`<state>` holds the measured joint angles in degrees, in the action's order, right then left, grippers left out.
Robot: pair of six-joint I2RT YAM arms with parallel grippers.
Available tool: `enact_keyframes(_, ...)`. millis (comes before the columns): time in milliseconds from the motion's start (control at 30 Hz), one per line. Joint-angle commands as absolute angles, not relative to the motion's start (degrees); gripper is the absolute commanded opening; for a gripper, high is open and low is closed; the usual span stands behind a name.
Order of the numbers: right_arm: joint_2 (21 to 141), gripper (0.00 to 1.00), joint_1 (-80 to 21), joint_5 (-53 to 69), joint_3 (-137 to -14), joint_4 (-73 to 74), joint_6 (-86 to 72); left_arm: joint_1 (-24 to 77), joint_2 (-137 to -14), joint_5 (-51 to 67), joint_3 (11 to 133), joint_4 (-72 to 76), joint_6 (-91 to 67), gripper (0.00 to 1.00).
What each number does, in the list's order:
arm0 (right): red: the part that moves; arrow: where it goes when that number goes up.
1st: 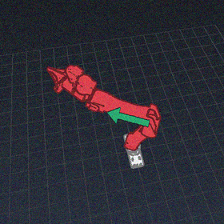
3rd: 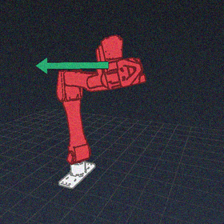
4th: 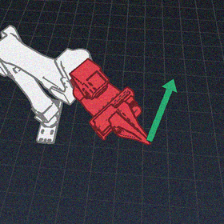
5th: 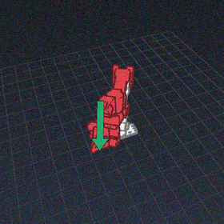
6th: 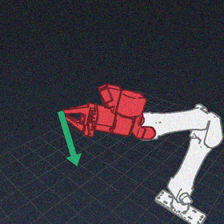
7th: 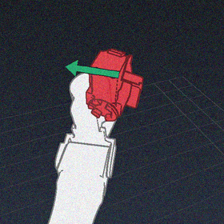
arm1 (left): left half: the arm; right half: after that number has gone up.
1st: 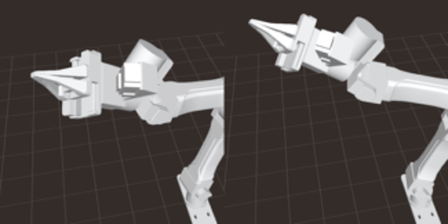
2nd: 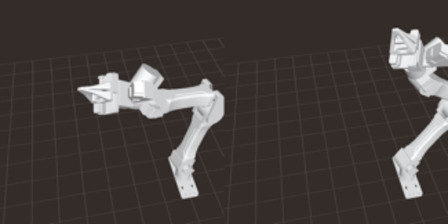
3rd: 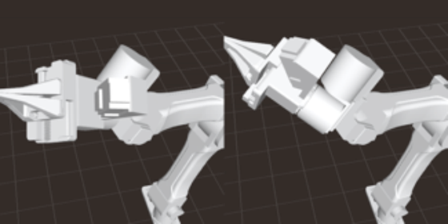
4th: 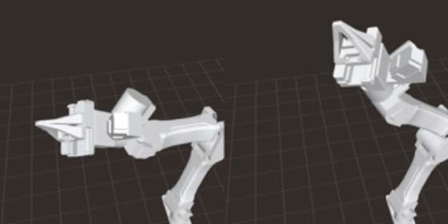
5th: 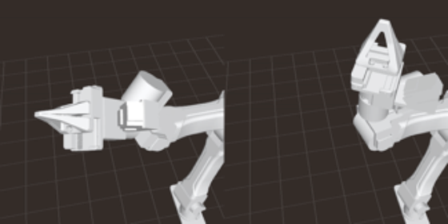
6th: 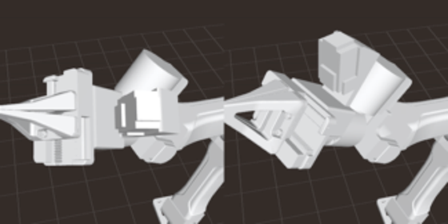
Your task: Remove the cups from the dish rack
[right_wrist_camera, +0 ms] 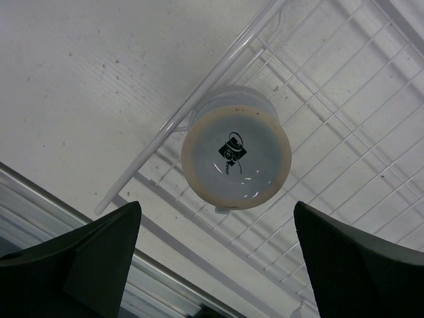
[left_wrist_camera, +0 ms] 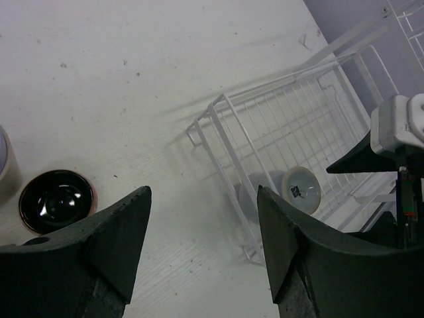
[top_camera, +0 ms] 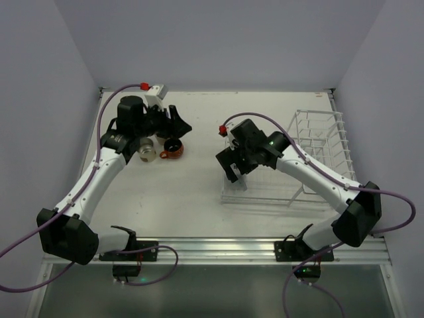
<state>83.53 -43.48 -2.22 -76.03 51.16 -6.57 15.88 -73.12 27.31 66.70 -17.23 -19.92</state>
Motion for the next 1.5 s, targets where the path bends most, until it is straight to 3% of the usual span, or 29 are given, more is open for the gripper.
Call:
enact_keyframes(0,84.2,0.99,-42.7,-1.0,-80.1,54.4,-4.1,16.1,-71.5,28.4,66.2,-15.7,-18.5,0.69)
enact_keyframes(1100,94.0,0.93,-41.1,1.0,-79.6,51.2,-2.2,16.0,-72.2,28.1,65.1,-15.3,-17.9,0.69)
enact_keyframes(1467,96.0,0.86,-41.1,1.4,-78.7,50.3,-1.8,16.0,-72.4,28.0,64.7,-15.2,-17.8,0.69)
